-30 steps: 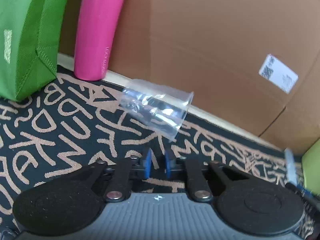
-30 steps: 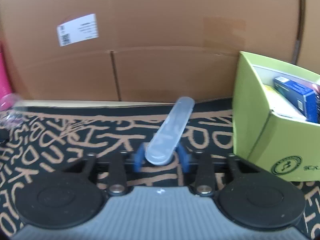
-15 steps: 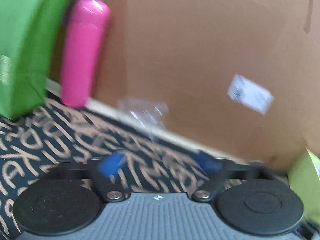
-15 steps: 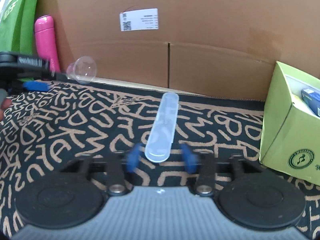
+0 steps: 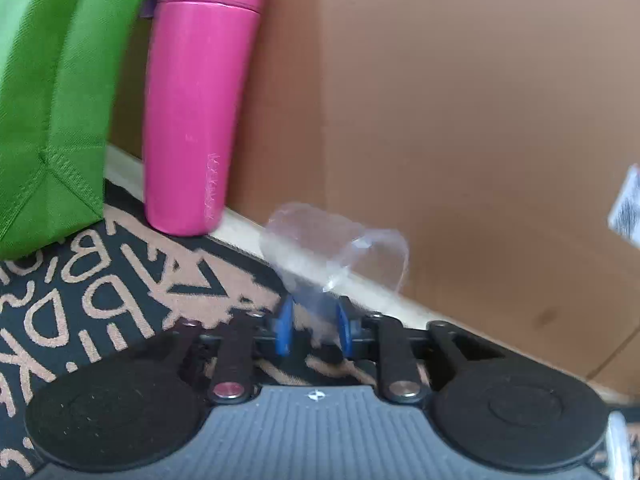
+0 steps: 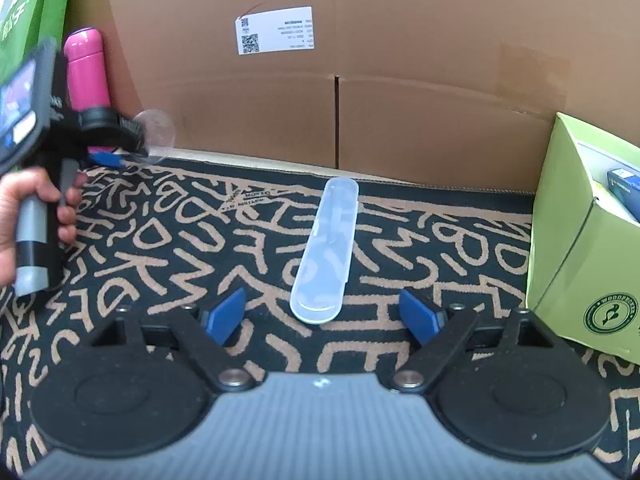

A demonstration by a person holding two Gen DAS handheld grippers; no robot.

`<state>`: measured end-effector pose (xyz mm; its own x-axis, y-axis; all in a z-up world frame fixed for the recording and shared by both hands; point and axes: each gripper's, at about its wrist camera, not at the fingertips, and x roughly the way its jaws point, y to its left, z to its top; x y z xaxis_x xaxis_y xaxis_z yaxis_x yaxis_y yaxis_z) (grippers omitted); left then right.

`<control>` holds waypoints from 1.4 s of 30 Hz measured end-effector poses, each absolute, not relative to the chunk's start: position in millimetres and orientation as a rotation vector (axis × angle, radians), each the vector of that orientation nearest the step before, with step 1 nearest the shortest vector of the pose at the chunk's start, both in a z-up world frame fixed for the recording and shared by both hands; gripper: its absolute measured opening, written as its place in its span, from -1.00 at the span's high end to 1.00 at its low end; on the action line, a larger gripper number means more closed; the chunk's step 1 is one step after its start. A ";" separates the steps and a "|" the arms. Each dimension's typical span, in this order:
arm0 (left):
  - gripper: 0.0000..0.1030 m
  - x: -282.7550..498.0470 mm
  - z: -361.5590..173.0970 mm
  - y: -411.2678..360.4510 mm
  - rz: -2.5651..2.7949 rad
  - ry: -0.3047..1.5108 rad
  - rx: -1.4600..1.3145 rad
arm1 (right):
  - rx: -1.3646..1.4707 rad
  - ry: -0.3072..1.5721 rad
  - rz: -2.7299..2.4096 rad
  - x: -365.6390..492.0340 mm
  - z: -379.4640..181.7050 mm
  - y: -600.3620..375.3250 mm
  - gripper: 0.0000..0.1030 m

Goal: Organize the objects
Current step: 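Grasp the clear toothbrush case with the right tool while the left tool grasps the clear cup, then carry the case and cup into the light-green box while opening both tools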

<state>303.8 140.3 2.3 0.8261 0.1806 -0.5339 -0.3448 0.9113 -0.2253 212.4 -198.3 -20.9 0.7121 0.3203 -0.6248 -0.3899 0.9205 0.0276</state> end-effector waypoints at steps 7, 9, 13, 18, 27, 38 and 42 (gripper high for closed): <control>0.90 289.5 10.3 103.0 -0.016 0.591 -0.257 | -0.043 0.664 0.371 215.8 -20.4 -209.5 -0.66; 0.90 277.9 14.1 76.4 -0.119 0.590 -0.189 | -0.004 0.662 0.357 217.2 -20.0 -216.3 -0.66; 0.90 256.4 20.8 34.5 -0.234 0.571 -0.080 | 0.053 0.656 0.334 222.0 -19.2 -226.3 -0.58; 0.89 246.5 19.8 19.5 -0.244 0.560 -0.038 | 0.029 0.646 0.350 229.0 -18.3 -219.4 -0.29; 0.31 256.8 3.5 16.5 -0.238 0.603 -0.043 | -0.135 0.654 0.405 234.2 -19.6 -196.6 0.16; 0.89 245.1 14.7 17.0 -0.249 0.559 -0.067 | -0.030 0.581 0.384 212.6 -5.6 -224.2 0.48; 0.91 234.9 24.4 17.5 -0.260 0.529 -0.089 | 0.012 0.496 0.365 204.5 11.6 -236.7 0.48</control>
